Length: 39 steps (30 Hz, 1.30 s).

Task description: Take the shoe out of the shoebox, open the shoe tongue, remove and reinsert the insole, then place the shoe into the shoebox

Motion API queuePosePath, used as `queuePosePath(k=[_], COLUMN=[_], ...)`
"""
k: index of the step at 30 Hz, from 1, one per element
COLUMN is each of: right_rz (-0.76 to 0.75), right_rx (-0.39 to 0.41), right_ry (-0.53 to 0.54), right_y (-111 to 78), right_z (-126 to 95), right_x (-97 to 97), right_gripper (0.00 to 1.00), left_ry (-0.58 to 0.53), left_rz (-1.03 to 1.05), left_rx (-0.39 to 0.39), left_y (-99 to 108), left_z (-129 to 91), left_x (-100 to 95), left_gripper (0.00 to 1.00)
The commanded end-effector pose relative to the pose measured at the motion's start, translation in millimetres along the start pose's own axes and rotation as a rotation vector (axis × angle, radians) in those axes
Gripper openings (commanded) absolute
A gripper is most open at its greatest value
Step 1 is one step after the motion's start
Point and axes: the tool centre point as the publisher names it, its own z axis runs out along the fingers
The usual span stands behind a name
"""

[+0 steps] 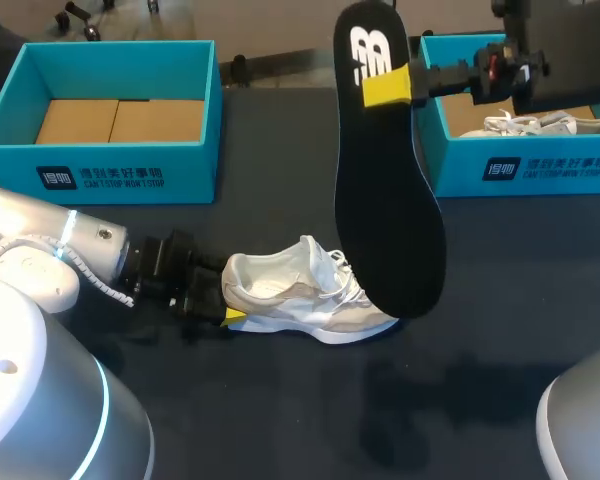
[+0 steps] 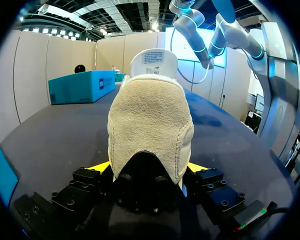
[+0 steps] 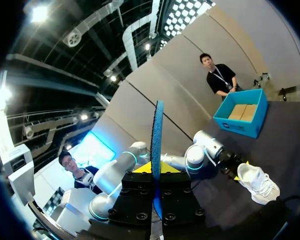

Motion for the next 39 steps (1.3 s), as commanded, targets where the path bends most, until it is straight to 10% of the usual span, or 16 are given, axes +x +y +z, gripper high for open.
queuePosePath(k=[1, 16, 17, 19, 39], right_rz=[-0.002, -0.002, -0.002, -0.002, -0.002], right_rx=[-0.018, -0.018, -0.018, -0.018, -0.018], right_ry=[0.012, 0.012, 0.012, 0.012, 0.012], right_y=[-0.6, -0.6, -0.6, -0.6, -0.6], right_z=[3.0, 3.0, 3.0, 3.0, 3.0], right_x=[-1.4, -1.4, -1.4, -1.4, -1.4], right_gripper=[0.00, 0.00, 0.00, 0.00, 0.00], left_ry=[0.002, 0.013, 0.019, 0.031, 0.041], left_rz=[0.000, 0.001, 0.005, 0.002, 0.079], left_rx=[-0.003, -0.002, -0.004, 0.006, -0.183], left_y=[0.2, -1.0, -1.5, -1.9, -2.3], left_z=[1.4, -0.9, -2.8, -5.5, -45.4], left_x=[-1.0, -1.4, -1.6, -1.4, -7.8], left_gripper=[0.00, 0.05, 0.20, 1.00, 1.00])
